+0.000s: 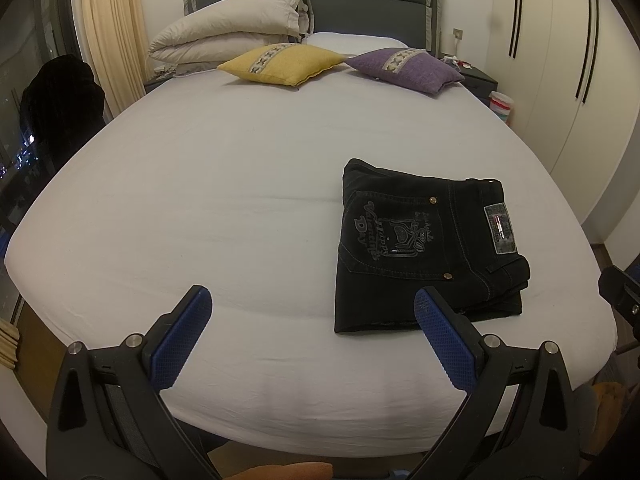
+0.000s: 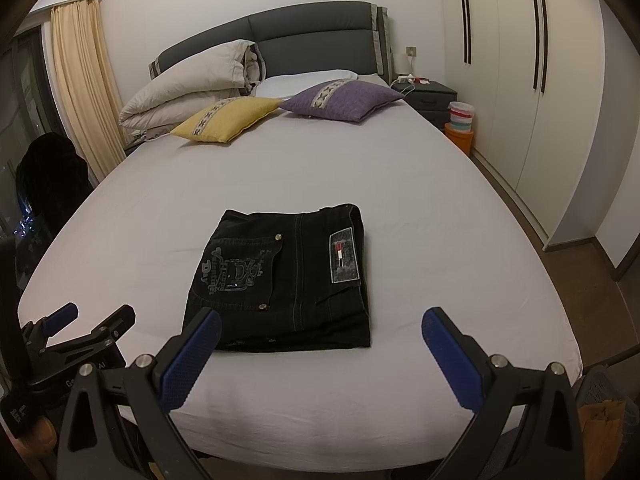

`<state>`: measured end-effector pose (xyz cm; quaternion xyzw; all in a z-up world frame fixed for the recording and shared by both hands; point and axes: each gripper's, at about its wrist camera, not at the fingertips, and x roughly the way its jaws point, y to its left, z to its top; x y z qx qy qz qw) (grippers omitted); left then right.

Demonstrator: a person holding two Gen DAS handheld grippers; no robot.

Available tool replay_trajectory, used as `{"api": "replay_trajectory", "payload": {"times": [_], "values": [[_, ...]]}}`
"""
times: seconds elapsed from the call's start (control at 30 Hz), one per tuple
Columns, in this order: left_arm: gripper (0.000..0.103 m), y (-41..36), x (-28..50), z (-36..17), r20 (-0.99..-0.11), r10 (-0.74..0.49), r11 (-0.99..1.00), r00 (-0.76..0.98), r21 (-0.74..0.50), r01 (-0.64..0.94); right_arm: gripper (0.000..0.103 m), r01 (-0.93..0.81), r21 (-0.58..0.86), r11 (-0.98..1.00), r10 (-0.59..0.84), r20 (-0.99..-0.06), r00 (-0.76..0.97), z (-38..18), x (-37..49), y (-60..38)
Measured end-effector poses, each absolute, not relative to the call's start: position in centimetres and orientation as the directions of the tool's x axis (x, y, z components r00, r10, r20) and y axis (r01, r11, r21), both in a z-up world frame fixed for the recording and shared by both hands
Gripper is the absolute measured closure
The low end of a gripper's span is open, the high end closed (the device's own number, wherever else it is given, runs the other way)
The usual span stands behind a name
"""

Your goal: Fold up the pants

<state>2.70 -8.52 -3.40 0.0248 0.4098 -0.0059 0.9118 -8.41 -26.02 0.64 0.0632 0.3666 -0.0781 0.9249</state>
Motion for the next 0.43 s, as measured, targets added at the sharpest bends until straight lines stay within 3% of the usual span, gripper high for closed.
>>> {"api": "replay_trajectory", "payload": {"times": [0.43], "values": [[0.000,-8.36,2.71,-3.54,-0.744,0.014,0.998,0.668,0.052,0.036,0.000,0.188,0.069,0.980,-0.086,-0.703,0.706,-0.14,-9.57,-26.23]]}}
